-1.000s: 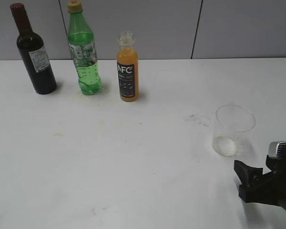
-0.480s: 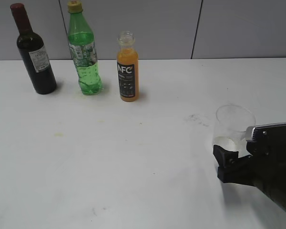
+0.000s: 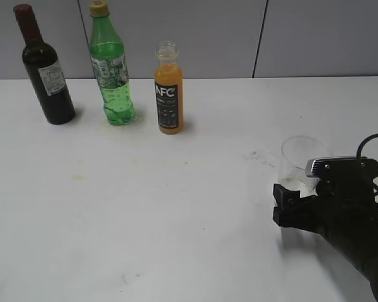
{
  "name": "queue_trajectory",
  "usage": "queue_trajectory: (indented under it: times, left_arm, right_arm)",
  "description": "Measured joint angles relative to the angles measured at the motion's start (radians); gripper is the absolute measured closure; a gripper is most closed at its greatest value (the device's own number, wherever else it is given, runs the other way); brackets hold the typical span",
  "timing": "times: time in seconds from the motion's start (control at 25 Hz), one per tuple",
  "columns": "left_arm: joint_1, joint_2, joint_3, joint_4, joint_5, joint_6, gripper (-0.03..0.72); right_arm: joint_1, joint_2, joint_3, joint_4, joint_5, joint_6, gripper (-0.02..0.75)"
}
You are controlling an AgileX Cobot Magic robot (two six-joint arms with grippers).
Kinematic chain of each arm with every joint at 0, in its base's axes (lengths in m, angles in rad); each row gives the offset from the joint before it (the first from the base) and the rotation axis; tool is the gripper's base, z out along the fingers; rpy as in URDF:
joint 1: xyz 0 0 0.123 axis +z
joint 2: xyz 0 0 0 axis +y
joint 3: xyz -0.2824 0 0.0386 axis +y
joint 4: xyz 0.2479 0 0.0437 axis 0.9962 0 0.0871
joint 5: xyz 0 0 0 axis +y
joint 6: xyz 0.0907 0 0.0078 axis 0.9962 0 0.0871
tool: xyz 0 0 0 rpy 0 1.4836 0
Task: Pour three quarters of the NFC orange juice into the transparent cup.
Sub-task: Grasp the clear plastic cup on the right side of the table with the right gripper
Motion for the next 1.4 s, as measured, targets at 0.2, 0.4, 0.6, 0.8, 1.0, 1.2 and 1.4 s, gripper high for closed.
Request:
queue_trajectory:
  times: [0.2, 0.4, 0.6, 0.8, 1.0, 1.2, 1.4]
  left_arm:
    - [0.000, 0.000, 0.000, 0.000, 0.000, 0.000, 0.104]
    - [0.000, 0.000, 0.000, 0.000, 0.000, 0.000, 0.104]
    - [0.000, 0.000, 0.000, 0.000, 0.000, 0.000, 0.104]
    - [0.000, 0.000, 0.000, 0.000, 0.000, 0.000, 0.104]
    - [0.000, 0.000, 0.000, 0.000, 0.000, 0.000, 0.104]
    - [0.000, 0.000, 0.000, 0.000, 0.000, 0.000, 0.104]
    - [0.000, 0.000, 0.000, 0.000, 0.000, 0.000, 0.104]
  right_arm:
    - [0.000, 0.011, -0.037, 0.029, 0.000, 0.001, 0.092]
    - [0.000, 0.042, -0.074, 0.040, -0.001, 0.008, 0.101]
    - [0.000, 0.085, -0.101, 0.046, -0.001, 0.014, 0.064]
    - [0.000, 0.088, -0.107, 0.074, -0.001, 0.019, 0.061]
    - [0.000, 0.090, -0.111, 0.086, -0.001, 0.020, 0.062]
    - [0.000, 0.090, -0.111, 0.069, -0.001, 0.020, 0.120]
    - [0.000, 0.090, -0.111, 0.062, -0.001, 0.020, 0.202]
